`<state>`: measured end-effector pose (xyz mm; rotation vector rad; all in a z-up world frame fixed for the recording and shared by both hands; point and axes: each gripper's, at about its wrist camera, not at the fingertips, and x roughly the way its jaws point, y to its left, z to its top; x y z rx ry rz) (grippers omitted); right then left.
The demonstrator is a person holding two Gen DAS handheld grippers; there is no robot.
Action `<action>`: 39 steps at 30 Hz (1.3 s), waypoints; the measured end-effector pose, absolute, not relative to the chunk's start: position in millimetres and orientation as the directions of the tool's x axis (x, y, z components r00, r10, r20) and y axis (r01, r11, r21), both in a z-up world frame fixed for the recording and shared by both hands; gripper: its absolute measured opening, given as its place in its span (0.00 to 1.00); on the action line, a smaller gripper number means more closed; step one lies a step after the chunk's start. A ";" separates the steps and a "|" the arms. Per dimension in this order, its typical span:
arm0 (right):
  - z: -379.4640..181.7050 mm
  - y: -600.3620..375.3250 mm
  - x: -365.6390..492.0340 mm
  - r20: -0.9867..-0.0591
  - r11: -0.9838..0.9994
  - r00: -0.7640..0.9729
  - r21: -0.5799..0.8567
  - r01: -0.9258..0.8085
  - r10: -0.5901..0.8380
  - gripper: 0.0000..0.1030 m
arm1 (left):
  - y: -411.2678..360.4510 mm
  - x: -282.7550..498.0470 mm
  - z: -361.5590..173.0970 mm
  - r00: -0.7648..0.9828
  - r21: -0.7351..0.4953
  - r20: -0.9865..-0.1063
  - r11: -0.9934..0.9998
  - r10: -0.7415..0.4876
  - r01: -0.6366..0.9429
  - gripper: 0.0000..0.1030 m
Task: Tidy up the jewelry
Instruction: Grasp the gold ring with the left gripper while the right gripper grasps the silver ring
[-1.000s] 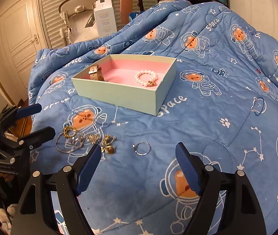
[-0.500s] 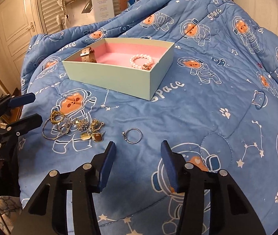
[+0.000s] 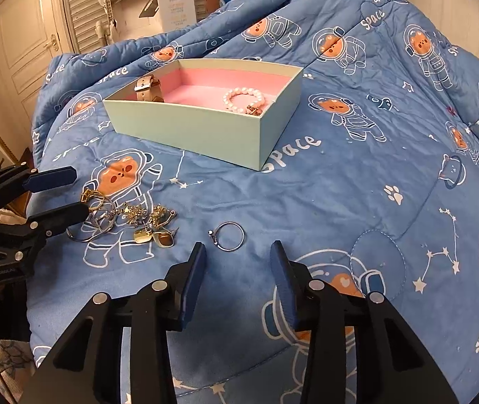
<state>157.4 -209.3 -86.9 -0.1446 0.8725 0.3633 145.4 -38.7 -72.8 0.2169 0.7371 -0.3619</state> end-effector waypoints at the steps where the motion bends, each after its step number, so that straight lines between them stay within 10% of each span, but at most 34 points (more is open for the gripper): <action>1: -87.3 -208.8 157.9 -0.771 0.929 0.585 0.023 -0.369 0.252 0.37 | -41.5 146.2 -75.2 0.680 0.086 -0.694 0.911 -0.237 0.404 0.49; 14: -89.1 -205.3 163.2 -0.774 0.927 0.578 0.029 -0.375 0.258 0.29 | -50.2 151.9 -78.9 0.672 0.066 -0.686 0.896 -0.279 0.439 0.25; 39: -85.7 -205.7 161.3 -0.761 0.923 0.578 0.068 -0.380 0.294 0.19 | -29.0 147.4 -61.9 0.671 -0.108 -0.641 0.909 -0.372 0.401 0.25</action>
